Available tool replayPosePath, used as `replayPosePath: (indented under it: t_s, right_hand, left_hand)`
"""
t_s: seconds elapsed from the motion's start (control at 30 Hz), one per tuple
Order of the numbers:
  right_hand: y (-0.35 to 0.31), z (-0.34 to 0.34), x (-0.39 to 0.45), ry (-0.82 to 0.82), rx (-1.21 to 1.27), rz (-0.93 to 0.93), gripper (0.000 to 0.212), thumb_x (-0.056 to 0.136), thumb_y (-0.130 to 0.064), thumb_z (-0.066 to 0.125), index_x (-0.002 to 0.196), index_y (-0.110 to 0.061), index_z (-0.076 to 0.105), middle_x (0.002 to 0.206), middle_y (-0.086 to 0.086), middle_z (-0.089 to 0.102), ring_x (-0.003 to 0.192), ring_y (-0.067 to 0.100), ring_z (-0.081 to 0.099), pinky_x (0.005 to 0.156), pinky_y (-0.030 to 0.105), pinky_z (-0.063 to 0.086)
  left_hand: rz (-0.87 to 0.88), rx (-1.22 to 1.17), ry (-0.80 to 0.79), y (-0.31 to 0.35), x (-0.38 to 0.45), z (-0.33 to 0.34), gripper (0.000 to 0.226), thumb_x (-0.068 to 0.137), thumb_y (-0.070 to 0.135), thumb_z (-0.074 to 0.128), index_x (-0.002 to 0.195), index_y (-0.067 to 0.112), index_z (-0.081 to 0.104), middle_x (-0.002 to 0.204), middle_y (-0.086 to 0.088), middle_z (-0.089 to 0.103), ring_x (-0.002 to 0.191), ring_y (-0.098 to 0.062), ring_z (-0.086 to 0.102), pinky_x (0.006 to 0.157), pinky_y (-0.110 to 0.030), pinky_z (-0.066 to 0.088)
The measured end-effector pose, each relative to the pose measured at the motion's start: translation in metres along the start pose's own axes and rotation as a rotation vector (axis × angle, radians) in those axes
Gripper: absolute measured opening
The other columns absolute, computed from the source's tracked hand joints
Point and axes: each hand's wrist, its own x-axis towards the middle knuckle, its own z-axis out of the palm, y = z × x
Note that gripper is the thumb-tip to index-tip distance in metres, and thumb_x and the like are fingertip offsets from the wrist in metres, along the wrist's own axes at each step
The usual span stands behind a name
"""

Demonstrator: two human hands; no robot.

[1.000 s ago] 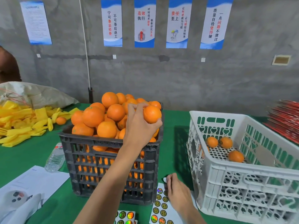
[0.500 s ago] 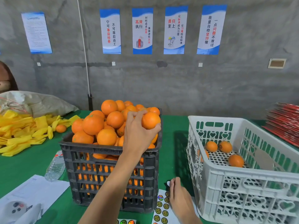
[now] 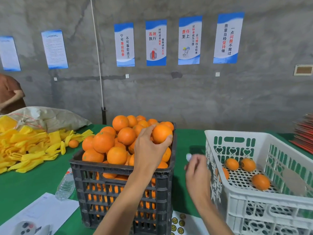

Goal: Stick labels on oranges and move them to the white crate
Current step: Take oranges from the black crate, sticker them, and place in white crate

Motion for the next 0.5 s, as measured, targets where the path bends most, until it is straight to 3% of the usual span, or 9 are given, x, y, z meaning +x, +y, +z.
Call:
replayPosePath:
  t_s: [0.1, 0.17, 0.23, 0.37, 0.43, 0.5]
  right_hand:
    - [-0.062, -0.006, 0.043, 0.099, -0.122, -0.175, 0.021, 0.108, -0.029, 0.035, 0.096, -0.017, 0.046, 0.078, 0.005, 0.064, 0.066, 0.025, 0.059, 0.054, 0.038, 0.043]
    - [-0.086, -0.005, 0.059, 0.062, -0.331, -0.275, 0.022, 0.108, -0.033, 0.035, 0.101, -0.016, 0.047, 0.086, 0.007, 0.067, 0.078, 0.034, 0.062, 0.058, 0.040, 0.041]
    - [-0.096, -0.005, 0.068, -0.004, -0.381, -0.296, 0.024, 0.108, -0.034, 0.034, 0.103, -0.016, 0.049, 0.087, 0.009, 0.067, 0.082, 0.036, 0.062, 0.061, 0.039, 0.038]
    - [-0.099, -0.014, 0.069, -0.121, -0.144, -0.267, 0.031, 0.106, -0.047, 0.038, 0.100, -0.021, 0.054, 0.086, 0.006, 0.067, 0.085, 0.034, 0.062, 0.066, 0.039, 0.040]
    - [-0.100, -0.013, 0.069, -0.170, -0.139, -0.190, 0.038, 0.097, -0.061, 0.050, 0.113, -0.026, 0.050, 0.095, 0.001, 0.068, 0.088, 0.027, 0.064, 0.070, 0.036, 0.044]
    - [-0.100, -0.012, 0.072, -0.171, -0.112, -0.068, 0.063, 0.086, -0.064, 0.066, 0.128, -0.023, 0.043, 0.107, 0.004, 0.066, 0.096, 0.027, 0.064, 0.077, 0.039, 0.051]
  left_hand:
    - [0.064, -0.009, 0.007, 0.009, 0.005, 0.004, 0.063, 0.079, 0.046, 0.083, 0.133, 0.021, 0.062, 0.121, 0.009, 0.061, 0.108, -0.012, 0.059, 0.088, -0.034, 0.055]
    - [0.138, -0.005, -0.019, 0.017, 0.007, 0.007, 0.059, 0.079, 0.038, 0.083, 0.130, 0.020, 0.062, 0.120, 0.008, 0.061, 0.108, -0.013, 0.059, 0.090, -0.034, 0.053]
    - [0.193, 0.010, -0.039, 0.021, 0.011, 0.009, 0.056, 0.081, 0.030, 0.083, 0.131, 0.016, 0.062, 0.125, 0.002, 0.062, 0.116, -0.015, 0.057, 0.097, -0.035, 0.050]
    - [0.289, 0.128, -0.060, 0.020, 0.020, 0.007, 0.057, 0.082, 0.018, 0.078, 0.136, 0.010, 0.059, 0.133, -0.003, 0.059, 0.125, -0.020, 0.052, 0.108, -0.024, 0.037]
    - [0.308, 0.119, -0.116, 0.018, 0.024, 0.008, 0.062, 0.081, 0.005, 0.075, 0.139, 0.009, 0.056, 0.137, -0.003, 0.056, 0.128, -0.020, 0.051, 0.109, -0.028, 0.040]
    - [0.347, 0.060, -0.202, 0.020, 0.024, 0.012, 0.066, 0.078, -0.003, 0.073, 0.140, 0.010, 0.056, 0.138, -0.003, 0.054, 0.127, -0.017, 0.052, 0.105, -0.031, 0.046]
